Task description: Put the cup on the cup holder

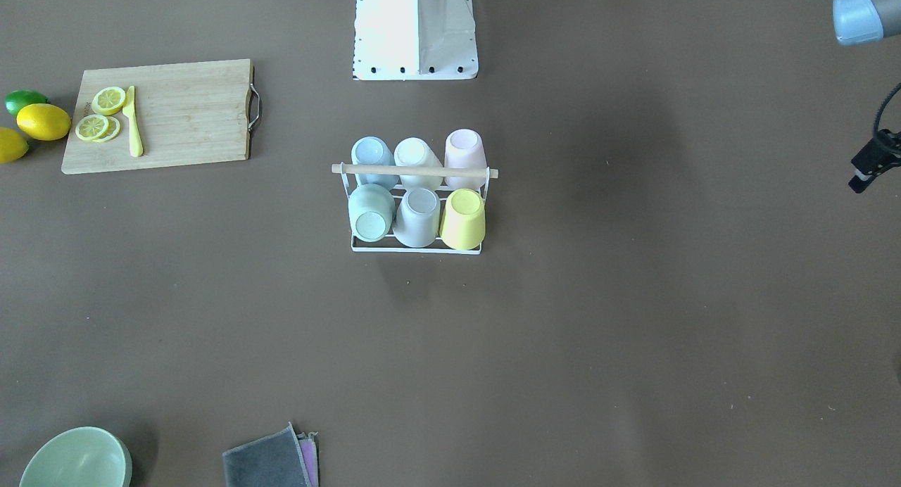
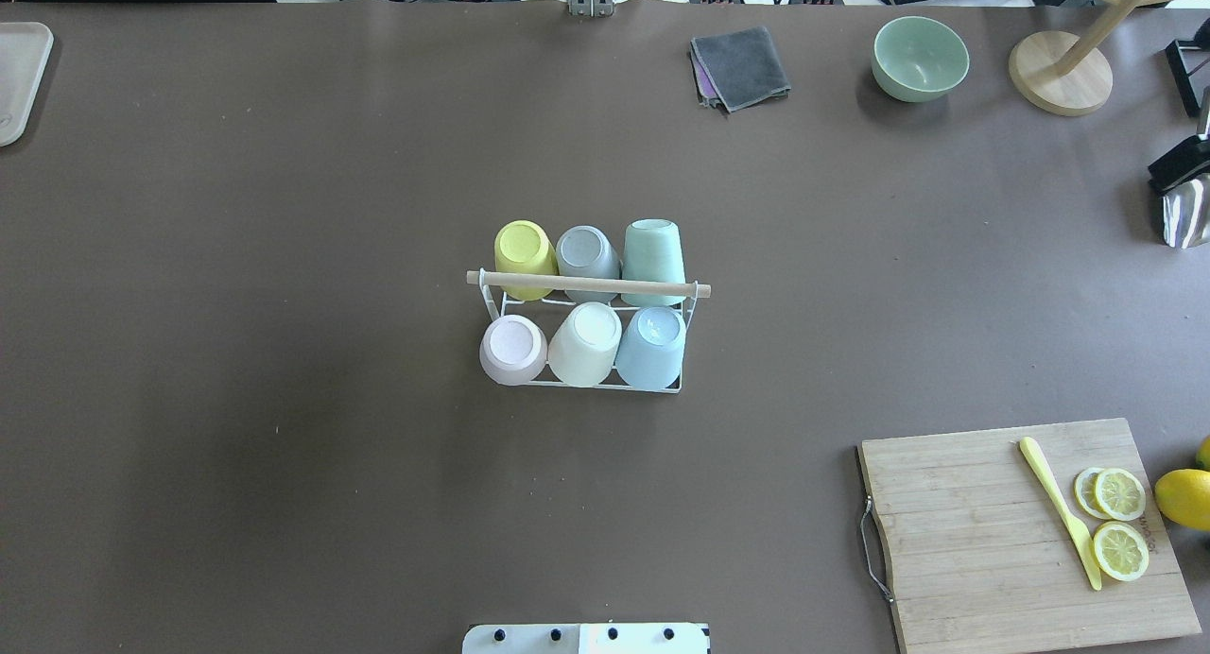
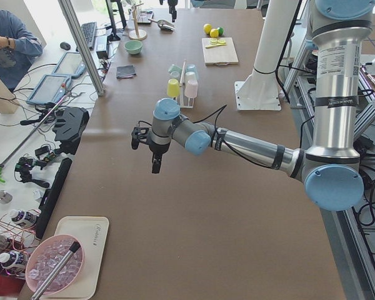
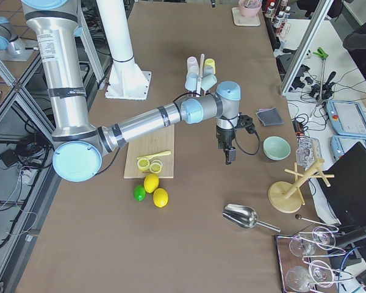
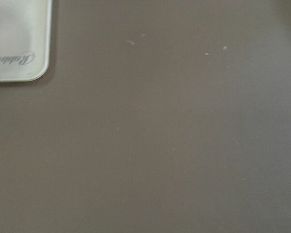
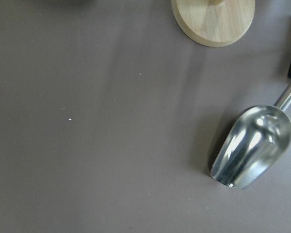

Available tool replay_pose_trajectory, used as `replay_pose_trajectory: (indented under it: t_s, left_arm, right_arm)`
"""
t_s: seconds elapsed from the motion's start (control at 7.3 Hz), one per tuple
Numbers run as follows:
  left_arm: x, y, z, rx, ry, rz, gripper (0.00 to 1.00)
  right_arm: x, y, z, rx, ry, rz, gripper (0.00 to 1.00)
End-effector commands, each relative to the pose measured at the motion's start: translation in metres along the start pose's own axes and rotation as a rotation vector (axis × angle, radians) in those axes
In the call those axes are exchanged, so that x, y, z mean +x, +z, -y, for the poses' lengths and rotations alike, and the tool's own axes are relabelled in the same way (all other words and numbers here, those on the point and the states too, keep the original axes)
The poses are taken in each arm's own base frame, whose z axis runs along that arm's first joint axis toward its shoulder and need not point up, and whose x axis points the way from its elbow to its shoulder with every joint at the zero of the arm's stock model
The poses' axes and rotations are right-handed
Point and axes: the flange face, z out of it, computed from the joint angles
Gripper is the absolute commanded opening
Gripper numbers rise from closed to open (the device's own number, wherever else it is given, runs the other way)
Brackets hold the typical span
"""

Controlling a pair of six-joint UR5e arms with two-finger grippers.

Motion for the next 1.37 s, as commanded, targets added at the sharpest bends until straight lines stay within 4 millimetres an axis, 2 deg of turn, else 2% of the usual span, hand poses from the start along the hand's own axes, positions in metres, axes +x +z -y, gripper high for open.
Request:
replay_pose_trajectory:
  t_s: [0.0, 0.14, 0.27, 0.41, 0.55, 0.68, 0.96, 1.1, 1.23]
  left_arm:
    - [-0.05, -0.005, -0.012, -0.025, -0.109, 0.049, 0.99]
    - [-0.063, -0.005, -0.016, -0.029, -0.133, 0.055, 0.99]
    - [-0.073, -0.004, -0.022, -0.037, -0.15, 0.062, 0.99]
    - [-0.088, -0.003, -0.036, -0.078, -0.186, 0.032, 0.99]
    - [-0.099, -0.001, -0.045, -0.137, -0.243, 0.027, 0.99]
    - [-0.09, -0.001, -0.044, -0.184, -0.245, -0.053, 0.99]
    - [-0.088, -0.001, -0.05, -0.203, -0.025, -0.126, 0.99]
    - [-0.089, 0.001, -0.053, -0.202, 0.08, -0.133, 0.99]
    - [-0.088, 0.004, -0.053, -0.202, 0.178, -0.139, 0.99]
  right_arm:
    - [0.121, -0.02, -0.042, 0.002, 0.193, 0.081, 1.0]
    - [0.156, -0.004, -0.063, -0.013, 0.22, 0.172, 1.0]
    - [0.178, 0.011, -0.083, -0.036, 0.256, 0.188, 1.0]
    - [0.185, 0.032, -0.111, -0.076, 0.281, 0.193, 1.0]
    - [0.187, 0.037, -0.113, -0.085, 0.295, 0.195, 1.0]
    - [0.184, 0.034, -0.105, -0.081, 0.297, 0.198, 1.0]
    - [0.177, 0.037, -0.096, -0.085, 0.304, 0.224, 1.0]
    - [0.173, 0.048, -0.096, -0.109, 0.316, 0.226, 1.0]
    - [0.171, 0.051, -0.095, -0.116, 0.311, 0.227, 1.0]
